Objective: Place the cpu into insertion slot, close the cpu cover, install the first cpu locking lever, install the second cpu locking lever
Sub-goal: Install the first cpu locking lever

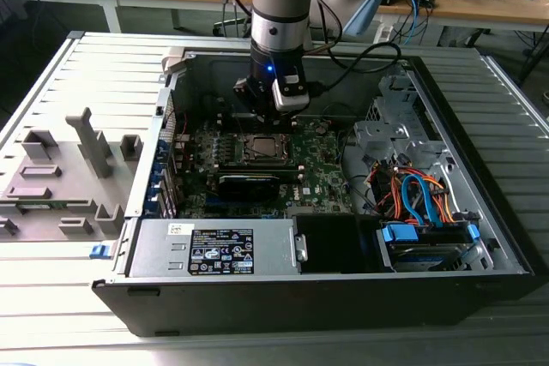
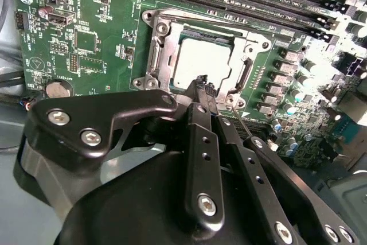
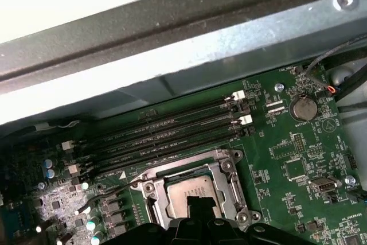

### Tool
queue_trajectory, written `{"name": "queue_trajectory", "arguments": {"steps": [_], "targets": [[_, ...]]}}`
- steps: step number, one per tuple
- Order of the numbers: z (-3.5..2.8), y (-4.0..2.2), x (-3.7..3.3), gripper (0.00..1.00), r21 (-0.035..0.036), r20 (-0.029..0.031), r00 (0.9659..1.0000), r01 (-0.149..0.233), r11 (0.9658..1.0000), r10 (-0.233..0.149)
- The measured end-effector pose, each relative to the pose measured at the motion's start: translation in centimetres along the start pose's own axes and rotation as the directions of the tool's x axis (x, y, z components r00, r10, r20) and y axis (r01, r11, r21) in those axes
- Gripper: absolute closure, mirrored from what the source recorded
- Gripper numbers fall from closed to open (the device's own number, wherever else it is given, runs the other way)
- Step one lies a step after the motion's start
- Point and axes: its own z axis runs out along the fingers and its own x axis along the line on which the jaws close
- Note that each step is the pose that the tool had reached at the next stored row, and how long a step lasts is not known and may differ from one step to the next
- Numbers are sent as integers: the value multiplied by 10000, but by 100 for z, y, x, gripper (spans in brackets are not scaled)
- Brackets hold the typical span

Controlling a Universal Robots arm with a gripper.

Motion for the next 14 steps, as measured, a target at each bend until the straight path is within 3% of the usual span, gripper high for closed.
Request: {"name": "queue_trajectory", "arguments": {"steps": [14], "targets": [[0, 0, 0, 89, -7, -4, 9989, 459, 9989, -459]]}}
